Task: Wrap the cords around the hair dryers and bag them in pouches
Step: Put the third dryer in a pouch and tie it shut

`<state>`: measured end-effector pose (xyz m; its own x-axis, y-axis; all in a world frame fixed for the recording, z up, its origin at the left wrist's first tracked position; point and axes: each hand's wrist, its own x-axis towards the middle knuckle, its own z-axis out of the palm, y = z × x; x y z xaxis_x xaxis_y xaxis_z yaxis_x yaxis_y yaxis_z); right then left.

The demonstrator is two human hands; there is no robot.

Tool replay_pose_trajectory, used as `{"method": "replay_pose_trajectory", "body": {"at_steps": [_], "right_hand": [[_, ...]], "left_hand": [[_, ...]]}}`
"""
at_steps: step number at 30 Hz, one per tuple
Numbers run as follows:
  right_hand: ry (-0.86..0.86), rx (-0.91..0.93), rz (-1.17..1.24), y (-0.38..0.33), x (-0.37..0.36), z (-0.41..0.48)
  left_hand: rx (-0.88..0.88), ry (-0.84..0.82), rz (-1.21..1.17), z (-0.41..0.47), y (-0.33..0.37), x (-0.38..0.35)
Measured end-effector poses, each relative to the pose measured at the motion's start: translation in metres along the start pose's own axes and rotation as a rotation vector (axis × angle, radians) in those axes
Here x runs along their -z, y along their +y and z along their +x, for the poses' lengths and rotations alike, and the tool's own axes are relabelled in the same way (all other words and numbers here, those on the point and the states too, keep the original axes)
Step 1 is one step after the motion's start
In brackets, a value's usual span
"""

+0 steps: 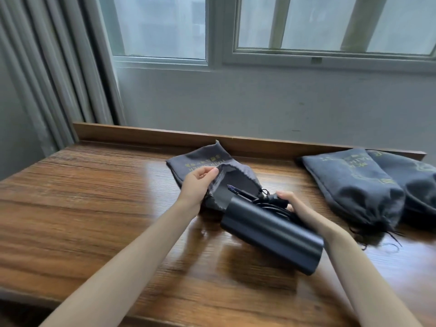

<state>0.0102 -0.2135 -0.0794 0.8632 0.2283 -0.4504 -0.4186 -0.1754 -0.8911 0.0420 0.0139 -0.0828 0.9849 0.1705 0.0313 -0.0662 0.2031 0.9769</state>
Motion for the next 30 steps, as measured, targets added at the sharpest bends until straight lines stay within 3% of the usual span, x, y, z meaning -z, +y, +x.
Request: {"method": "replay_pose_trajectory", "body": {"at_steps": [3, 10, 14, 20, 25, 30], "right_hand": [[-0.025, -0.008, 0.025, 0.001, -0.005, 0.005], [0.17, 0.125, 0.256, -0.003, -0.005, 0.017], [0.27, 0.208, 0.065, -0.006, -0.017, 0.018], [0.228, 0.256, -0.075, -0.004, -0.042, 0.023], [0.2, 0.247, -0.01, -0.002, -0.044, 0.028], [0.229, 0.152, 0.245, 0.005, -0.04, 0.036]], "left_hand": [[-0.044, -0.029, 0.076, -0.004, 0.0, 0.001], [-0.335, -0.189, 0.563, -0.021, 0.0, 0.014], [-0.44, -0.194, 0.568, -0.02, 0.006, 0.002], [-0.453, -0.269, 0.64, -0.016, 0.003, -0.031], [-0.441, -0.252, 0.625, -0.018, 0.005, -0.024], [-0.394, -0.243, 0.622, -0.019, 0.003, -0.009]]}}
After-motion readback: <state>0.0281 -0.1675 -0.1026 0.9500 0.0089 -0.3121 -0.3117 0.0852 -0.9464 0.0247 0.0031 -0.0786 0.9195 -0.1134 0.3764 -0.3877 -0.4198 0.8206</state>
